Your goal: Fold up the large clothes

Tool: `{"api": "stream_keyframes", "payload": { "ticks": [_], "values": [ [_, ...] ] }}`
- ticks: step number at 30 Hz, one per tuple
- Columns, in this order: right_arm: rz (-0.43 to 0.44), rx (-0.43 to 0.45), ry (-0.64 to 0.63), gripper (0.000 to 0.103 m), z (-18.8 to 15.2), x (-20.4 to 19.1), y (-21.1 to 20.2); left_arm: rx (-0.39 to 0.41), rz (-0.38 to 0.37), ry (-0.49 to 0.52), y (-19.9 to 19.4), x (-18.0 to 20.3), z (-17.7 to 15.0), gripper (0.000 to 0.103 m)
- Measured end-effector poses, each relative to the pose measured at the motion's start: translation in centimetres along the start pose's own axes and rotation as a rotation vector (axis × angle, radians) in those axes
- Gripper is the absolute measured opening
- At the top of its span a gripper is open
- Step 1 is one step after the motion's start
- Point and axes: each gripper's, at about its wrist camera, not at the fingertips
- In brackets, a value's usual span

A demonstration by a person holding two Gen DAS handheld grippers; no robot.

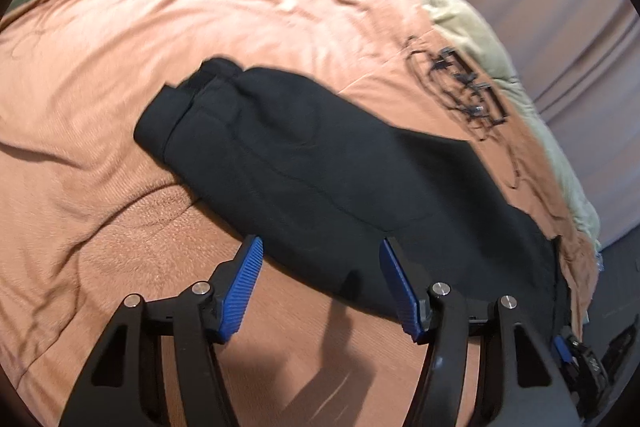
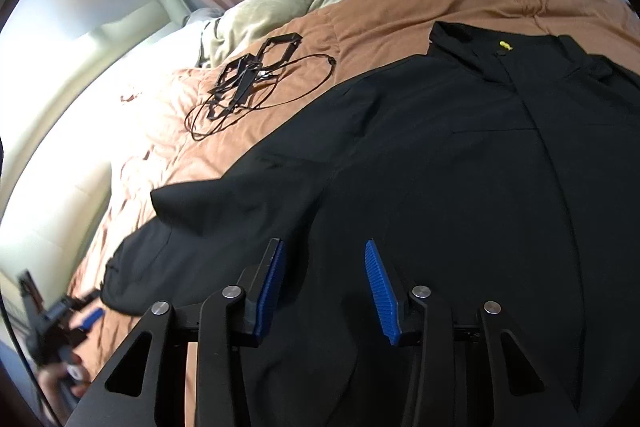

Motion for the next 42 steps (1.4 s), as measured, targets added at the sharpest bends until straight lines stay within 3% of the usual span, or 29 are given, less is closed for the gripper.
{"api": "stream_keyframes", "payload": {
  "ticks": [4, 5, 6, 9, 12, 19, 22, 24, 28, 30, 32, 33, 34, 38, 40, 42],
  "values": [
    [0.021, -0.011, 0.045, 0.040, 0.7, 0.7, 0.7, -0.008, 0.046, 0.005, 2.6, -0.5, 0.5, 0.060],
    [0.025, -0.013, 0.063, 0.040, 0.8, 1.1, 0.6, 0.017, 0.044, 0.008, 2.7, -0.6, 0.8, 0.050],
    [0.026, -0.014, 0.074, 0.040, 0.9, 1.2, 0.5, 0.030, 0.051, 0.008, 2.8, -0.7, 0.9, 0.032],
    [0.051, -0.012, 0.095, 0.039, 1.1, 1.3, 0.1, 0.041, 0.012, -0.045, 3.0, -1.4, 1.4, 0.011],
    [0.064, -0.018, 0.086, 0.038, 1.2, 0.8, 0.5, 0.088, -0.014, -0.007, 1.5, -0.6, 1.8, 0.009],
    [0.106, -0.082, 0.143, 0.023, 1.7, 0.2, 5.1, 0.185, -0.101, 0.092, -3.2, 2.8, 4.1, 0.006],
    [0.053, -0.084, 0.125, 0.020, 2.0, -0.2, 6.8, 0.202, -0.118, 0.131, -4.9, 4.8, 4.8, 0.005],
    [-0.001, -0.130, 0.122, 0.020, 1.8, -0.2, 8.8, 0.215, -0.132, 0.148, -5.9, 5.9, 5.1, 0.005],
    [-0.009, -0.159, 0.080, 0.020, 2.0, -0.6, 9.8, 0.255, -0.190, 0.207, -8.2, 9.3, 5.8, 0.005],
    [0.029, -0.186, 0.126, 0.020, 2.4, -0.2, 8.8, 0.269, -0.213, 0.235, -9.5, 10.9, 5.9, 0.005],
    [0.050, -0.182, 0.162, 0.028, 2.5, 0.4, 7.0, 0.280, -0.244, 0.254, -10.8, 12.2, 5.9, 0.005],
    [0.050, -0.170, 0.172, 0.041, 2.4, 0.7, 5.5, 0.285, -0.264, 0.261, -11.6, 12.9, 5.8, 0.005],
    [0.061, -0.150, 0.179, 0.045, 2.1, 0.9, 4.0, 0.291, -0.282, 0.269, -12.3, 13.7, 5.9, 0.005],
    [0.075, -0.071, 0.218, 0.046, 0.4, 2.6, -2.7, 0.306, -0.328, 0.319, -14.6, 17.5, 5.4, 0.005],
    [0.067, -0.036, 0.245, 0.059, -0.4, 3.9, -5.6, 0.313, -0.353, 0.353, -15.9, 19.8, 4.8, 0.005],
    [0.054, 0.001, 0.270, 0.063, -1.1, 5.5, -8.2, 0.314, -0.375, 0.379, -16.8, 21.8, 4.2, 0.005]
  ]
}}
Point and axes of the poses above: each gripper's, at about its wrist camera, not at the fingertips, and y roughly the way its jaws point, x to its right, z to its top, and after that the axes turned 5 degrees about y, right-handed
